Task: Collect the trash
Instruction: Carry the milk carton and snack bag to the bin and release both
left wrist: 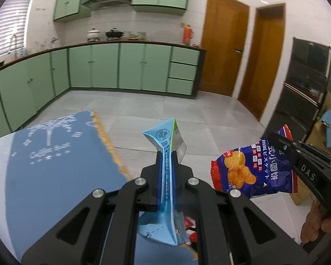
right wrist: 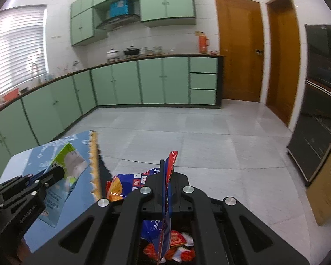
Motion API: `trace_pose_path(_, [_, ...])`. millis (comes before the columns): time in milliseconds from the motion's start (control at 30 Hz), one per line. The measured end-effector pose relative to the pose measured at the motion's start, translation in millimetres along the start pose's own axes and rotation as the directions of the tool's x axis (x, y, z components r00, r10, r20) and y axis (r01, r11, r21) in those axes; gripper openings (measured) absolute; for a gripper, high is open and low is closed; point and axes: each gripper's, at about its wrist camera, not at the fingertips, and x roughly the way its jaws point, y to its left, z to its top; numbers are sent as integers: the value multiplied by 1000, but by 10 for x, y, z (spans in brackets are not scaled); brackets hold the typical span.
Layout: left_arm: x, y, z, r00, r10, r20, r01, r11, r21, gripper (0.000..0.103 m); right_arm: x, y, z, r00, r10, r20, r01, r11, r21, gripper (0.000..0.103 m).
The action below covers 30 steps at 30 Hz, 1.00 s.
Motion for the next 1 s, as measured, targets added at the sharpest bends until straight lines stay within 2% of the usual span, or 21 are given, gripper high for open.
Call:
trace_pose_path(300, [345, -463, -127, 997, -73, -28, 74, 996, 56, 6, 44, -514, -225, 994, -106, -36, 107, 993, 44, 1])
trace_pose_path(600, [722, -649, -293, 989, -102, -108, 110, 991, 75, 7, 242, -807, -509, 983, -145, -111, 153, 985, 76, 2])
trace_pose_path(767, [820, -693, -356, 984, -103, -142, 116, 990, 85, 8, 359, -871, -628, 978, -137, -157, 151, 985, 81, 3])
trace_pose_path(867, [841, -686, -370, 982, -104, -155, 118, 990, 81, 11, 444, -868, -708, 974, -128, -187, 147, 985, 92, 7])
trace_pose_path(1000, [827, -670, -354, 982, -104, -155, 117, 990, 74, 24, 531, -874, -801, 967, -124, -222, 150, 983, 103, 24])
